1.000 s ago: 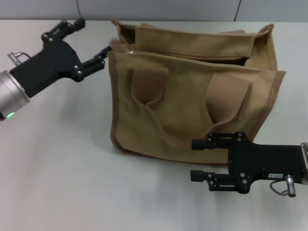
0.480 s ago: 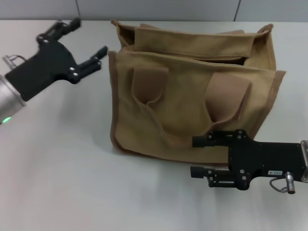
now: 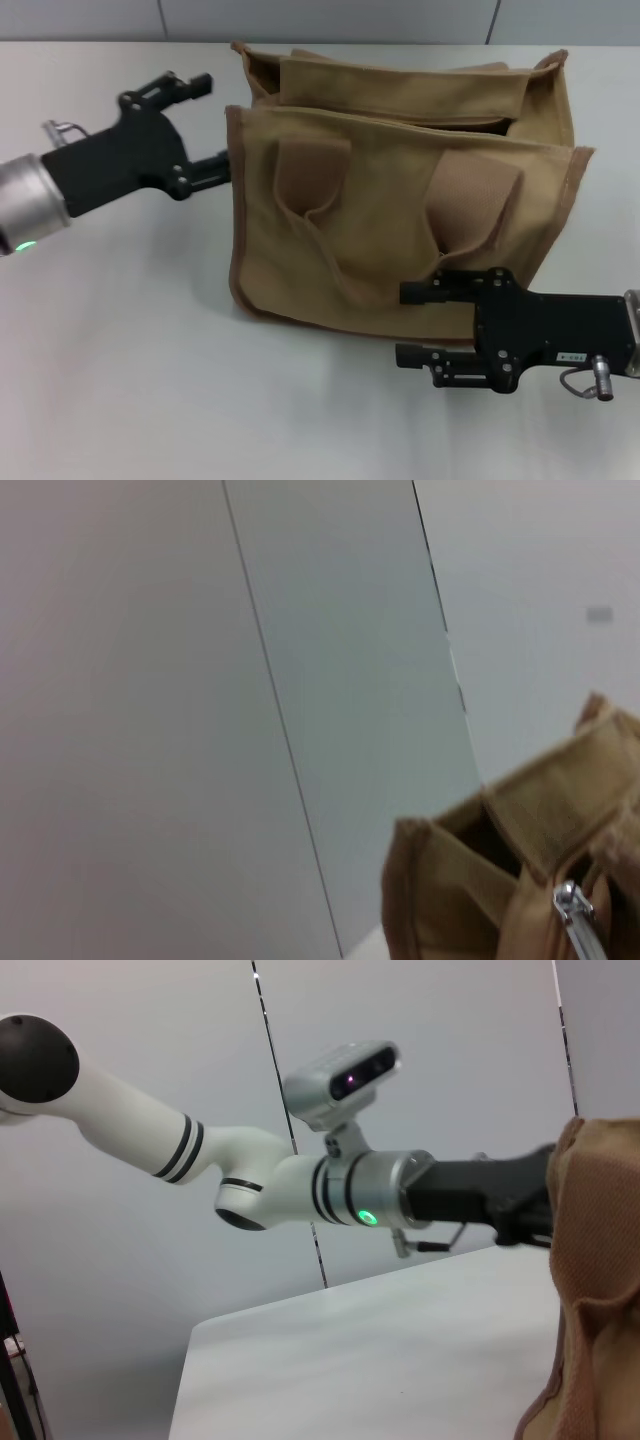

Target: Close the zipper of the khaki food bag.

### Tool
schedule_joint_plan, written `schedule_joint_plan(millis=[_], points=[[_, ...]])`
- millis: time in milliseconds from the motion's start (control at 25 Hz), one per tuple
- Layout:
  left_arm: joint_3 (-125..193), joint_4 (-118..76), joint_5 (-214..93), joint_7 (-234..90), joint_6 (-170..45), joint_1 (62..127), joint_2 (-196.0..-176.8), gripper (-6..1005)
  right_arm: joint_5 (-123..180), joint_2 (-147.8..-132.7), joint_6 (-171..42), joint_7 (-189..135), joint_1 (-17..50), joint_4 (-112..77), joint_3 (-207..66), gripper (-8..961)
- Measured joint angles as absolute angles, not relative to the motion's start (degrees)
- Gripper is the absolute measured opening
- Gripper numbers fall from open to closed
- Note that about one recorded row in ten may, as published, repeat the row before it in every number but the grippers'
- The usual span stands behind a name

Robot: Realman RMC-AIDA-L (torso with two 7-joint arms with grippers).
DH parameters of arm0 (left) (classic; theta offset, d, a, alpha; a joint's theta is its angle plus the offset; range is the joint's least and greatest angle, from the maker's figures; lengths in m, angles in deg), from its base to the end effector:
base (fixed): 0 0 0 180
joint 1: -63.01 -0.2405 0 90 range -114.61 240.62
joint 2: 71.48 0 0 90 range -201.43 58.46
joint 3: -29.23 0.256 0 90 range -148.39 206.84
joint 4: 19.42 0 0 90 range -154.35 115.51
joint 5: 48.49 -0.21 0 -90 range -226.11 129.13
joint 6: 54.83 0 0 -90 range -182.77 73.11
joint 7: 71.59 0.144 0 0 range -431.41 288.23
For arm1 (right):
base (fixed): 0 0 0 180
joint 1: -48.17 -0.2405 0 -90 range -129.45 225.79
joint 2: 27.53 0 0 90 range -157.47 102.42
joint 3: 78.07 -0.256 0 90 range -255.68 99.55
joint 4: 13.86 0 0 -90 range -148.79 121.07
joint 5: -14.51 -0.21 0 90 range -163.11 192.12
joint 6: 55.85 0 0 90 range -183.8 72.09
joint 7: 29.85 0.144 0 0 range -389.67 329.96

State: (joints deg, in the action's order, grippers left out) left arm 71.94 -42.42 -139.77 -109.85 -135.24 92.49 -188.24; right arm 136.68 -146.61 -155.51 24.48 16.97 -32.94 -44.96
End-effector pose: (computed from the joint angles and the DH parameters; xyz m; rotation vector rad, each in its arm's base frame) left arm -0.2742 0.3438 -0.0002 -2.3809 -0.0425 -0.7332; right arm 0.2610 0.2689 -0.0465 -2.9205 0.3424 0.9553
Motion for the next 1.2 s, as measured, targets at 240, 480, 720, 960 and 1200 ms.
schedule_joint_plan(millis=[240,480,720,960,1200], points=[[69.82,-42.95,-140.16,-107.58,-131.08,93.79,-189.56,766,136.68,-146.62,-155.51,24.65,16.89,-32.94,-44.97,675],[66.53,-42.56,-134.39,-101.76,-135.90,91.80,-190.05,761,136.68,-146.60,-155.57,24.71,16.97,-32.82,-45.02,675],[67.08,-41.25,-134.43,-100.63,-135.75,91.20,-189.90,755,136.67,-146.65,-155.53,24.74,16.94,-32.67,-45.02,675],[69.43,-44.62,-136.15,-108.72,-138.84,89.54,-187.71,750,136.67,-146.59,-155.51,25.31,17.01,-32.88,-45.02,675],[72.79,-44.72,-137.96,-111.29,-137.24,90.60,-187.14,744,136.67,-146.58,-155.46,25.33,16.62,-32.93,-45.02,675]])
